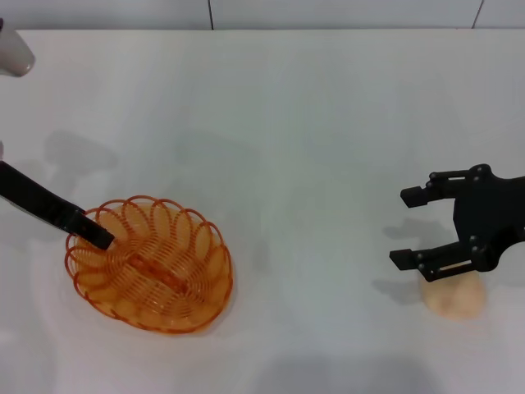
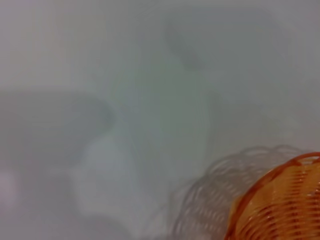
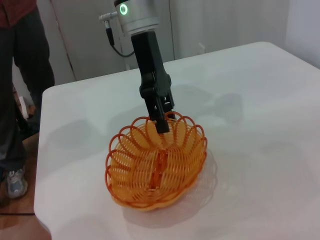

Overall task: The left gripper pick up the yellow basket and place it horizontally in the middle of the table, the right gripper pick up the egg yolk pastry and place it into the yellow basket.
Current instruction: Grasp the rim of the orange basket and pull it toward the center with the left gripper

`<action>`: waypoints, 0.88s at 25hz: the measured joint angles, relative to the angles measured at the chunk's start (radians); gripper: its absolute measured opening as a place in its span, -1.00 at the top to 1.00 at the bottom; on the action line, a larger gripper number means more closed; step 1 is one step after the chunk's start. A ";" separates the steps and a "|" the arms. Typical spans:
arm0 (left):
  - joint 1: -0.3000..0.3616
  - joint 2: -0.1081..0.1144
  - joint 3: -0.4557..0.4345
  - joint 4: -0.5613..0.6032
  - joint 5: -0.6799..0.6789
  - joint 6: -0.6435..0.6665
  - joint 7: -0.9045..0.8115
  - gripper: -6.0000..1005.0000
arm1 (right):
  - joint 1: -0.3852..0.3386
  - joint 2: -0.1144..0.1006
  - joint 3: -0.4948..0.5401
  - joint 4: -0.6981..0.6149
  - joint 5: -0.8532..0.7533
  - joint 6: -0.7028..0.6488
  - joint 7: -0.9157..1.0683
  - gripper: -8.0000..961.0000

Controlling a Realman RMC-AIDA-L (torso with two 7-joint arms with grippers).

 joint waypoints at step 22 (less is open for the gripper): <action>-0.004 -0.003 0.003 -0.021 0.015 -0.021 -0.010 0.39 | -0.005 0.000 0.002 -0.007 0.008 0.000 0.001 -0.75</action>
